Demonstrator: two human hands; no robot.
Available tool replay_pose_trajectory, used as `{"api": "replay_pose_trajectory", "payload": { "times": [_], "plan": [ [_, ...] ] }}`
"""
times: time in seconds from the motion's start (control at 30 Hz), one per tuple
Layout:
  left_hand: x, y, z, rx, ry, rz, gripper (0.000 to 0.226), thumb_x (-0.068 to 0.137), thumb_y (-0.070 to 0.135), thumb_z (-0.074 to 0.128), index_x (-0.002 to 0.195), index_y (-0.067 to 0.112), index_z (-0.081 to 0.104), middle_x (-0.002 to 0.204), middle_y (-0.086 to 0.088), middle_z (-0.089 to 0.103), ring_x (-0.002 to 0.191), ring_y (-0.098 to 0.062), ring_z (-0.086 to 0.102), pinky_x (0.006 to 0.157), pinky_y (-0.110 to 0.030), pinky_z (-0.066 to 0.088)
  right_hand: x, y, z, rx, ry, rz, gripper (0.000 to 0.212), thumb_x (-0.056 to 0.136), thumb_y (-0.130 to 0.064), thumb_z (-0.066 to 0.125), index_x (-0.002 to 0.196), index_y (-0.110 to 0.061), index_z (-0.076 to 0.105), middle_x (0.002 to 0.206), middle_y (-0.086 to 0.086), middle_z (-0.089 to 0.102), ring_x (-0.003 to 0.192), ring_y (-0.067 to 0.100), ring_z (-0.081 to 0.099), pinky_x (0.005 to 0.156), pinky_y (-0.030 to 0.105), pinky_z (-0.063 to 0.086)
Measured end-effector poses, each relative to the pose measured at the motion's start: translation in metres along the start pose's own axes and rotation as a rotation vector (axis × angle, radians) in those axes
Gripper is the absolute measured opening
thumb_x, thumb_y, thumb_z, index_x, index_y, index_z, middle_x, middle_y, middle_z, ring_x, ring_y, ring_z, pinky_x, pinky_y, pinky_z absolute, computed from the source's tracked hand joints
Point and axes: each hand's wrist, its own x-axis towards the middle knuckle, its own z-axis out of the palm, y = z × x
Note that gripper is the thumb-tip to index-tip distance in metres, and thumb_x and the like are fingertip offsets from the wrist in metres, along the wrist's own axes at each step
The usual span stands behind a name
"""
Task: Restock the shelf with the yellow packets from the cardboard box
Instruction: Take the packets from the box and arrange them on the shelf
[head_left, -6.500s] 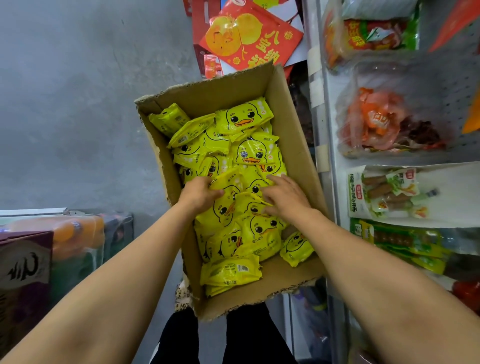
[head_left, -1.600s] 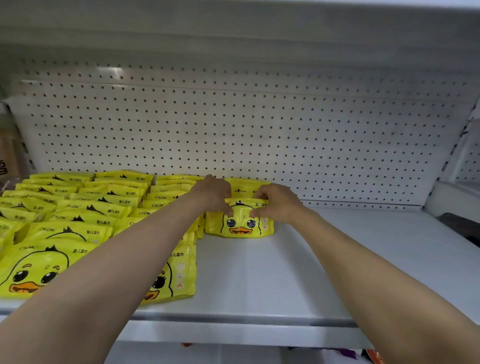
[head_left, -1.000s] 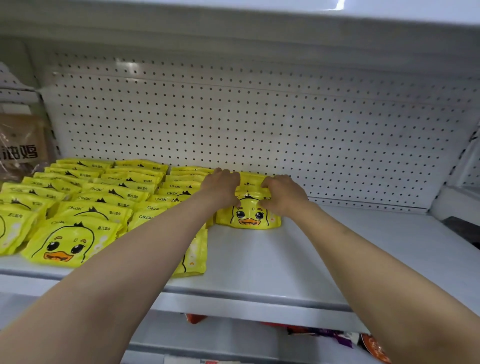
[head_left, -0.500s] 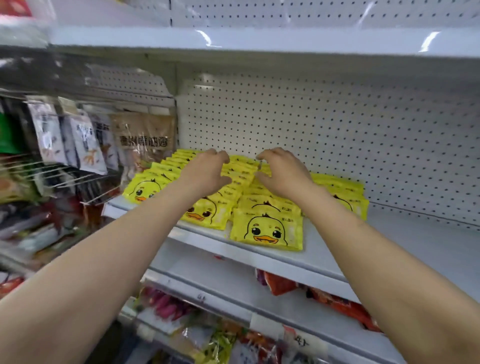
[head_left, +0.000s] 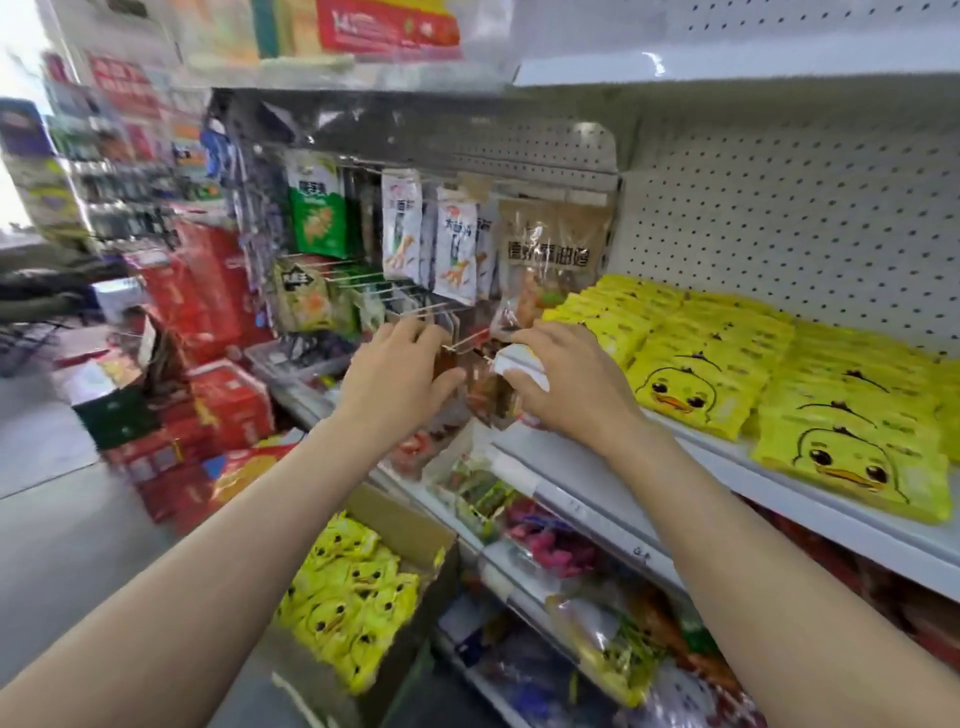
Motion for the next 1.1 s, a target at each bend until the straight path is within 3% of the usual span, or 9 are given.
{"api": "replay_pose_trajectory", "payload": {
  "times": [0.33,0.5,0.7,0.83,0.93,1.1],
  "plan": [
    [-0.051,-0.114,0.016,0.024,-0.064,-0.238,0.045,0.091,0.049,0.056,0.126,0.021,0.056,0.127,-0.003,0.055,0.119,-0.029,0.049,0.092,-0.044,0.047,0.057,-0.102,0.094,0.086,-0.155,-0.178,0.051,0.099,-0.049,0.047,0.145,-0.028,0.043,0.152,-0.002,0.039,0.142,0.019,0.029,0.114,0.036,0.029],
    [-0.057,-0.171,0.056,0.101,-0.137,-0.345,0.042,0.092,0.048,0.054,0.124,0.021,0.056,0.124,-0.004,0.057,0.111,-0.029,0.052,0.085,-0.042,0.046,0.095,-0.125,0.165,0.141,-0.255,-0.235,0.049,0.098,-0.048,0.049,0.143,-0.028,0.046,0.150,0.000,0.043,0.140,0.022,0.033,0.112,0.038,0.035],
    [-0.050,-0.242,0.141,0.136,-0.254,-0.468,0.040,0.089,0.048,0.059,0.117,0.019,0.060,0.119,-0.006,0.060,0.106,-0.032,0.055,0.082,-0.043,0.047,0.152,-0.123,0.276,0.163,-0.427,-0.276,0.051,0.097,-0.045,0.051,0.143,-0.024,0.046,0.150,0.003,0.043,0.139,0.024,0.034,0.111,0.039,0.035],
    [-0.052,-0.283,0.212,0.111,-0.368,-0.561,0.044,0.090,0.048,0.059,0.122,0.018,0.055,0.122,-0.007,0.058,0.109,-0.033,0.053,0.082,-0.043,0.046,0.181,-0.120,0.366,0.234,-0.609,-0.256,0.051,0.091,-0.045,0.053,0.135,-0.019,0.054,0.138,0.010,0.051,0.128,0.032,0.046,0.104,0.046,0.042],
    [-0.068,-0.307,0.266,0.063,-0.470,-0.687,0.045,0.092,0.048,0.057,0.125,0.017,0.054,0.126,-0.008,0.056,0.114,-0.033,0.052,0.085,-0.044,0.048,0.183,-0.113,0.446,0.272,-0.770,-0.244,0.060,0.083,-0.051,0.046,0.135,-0.020,0.053,0.137,0.011,0.050,0.126,0.033,0.049,0.103,0.048,0.044],
    [-0.124,-0.329,0.356,-0.036,-0.666,-0.857,0.046,0.092,0.049,0.057,0.127,0.019,0.053,0.126,-0.008,0.055,0.115,-0.030,0.052,0.089,-0.045,0.050,0.153,-0.104,0.555,0.255,-1.039,-0.229,0.049,0.093,-0.039,0.058,0.136,-0.017,0.052,0.138,0.011,0.051,0.130,0.031,0.046,0.106,0.044,0.040]
  ]
}}
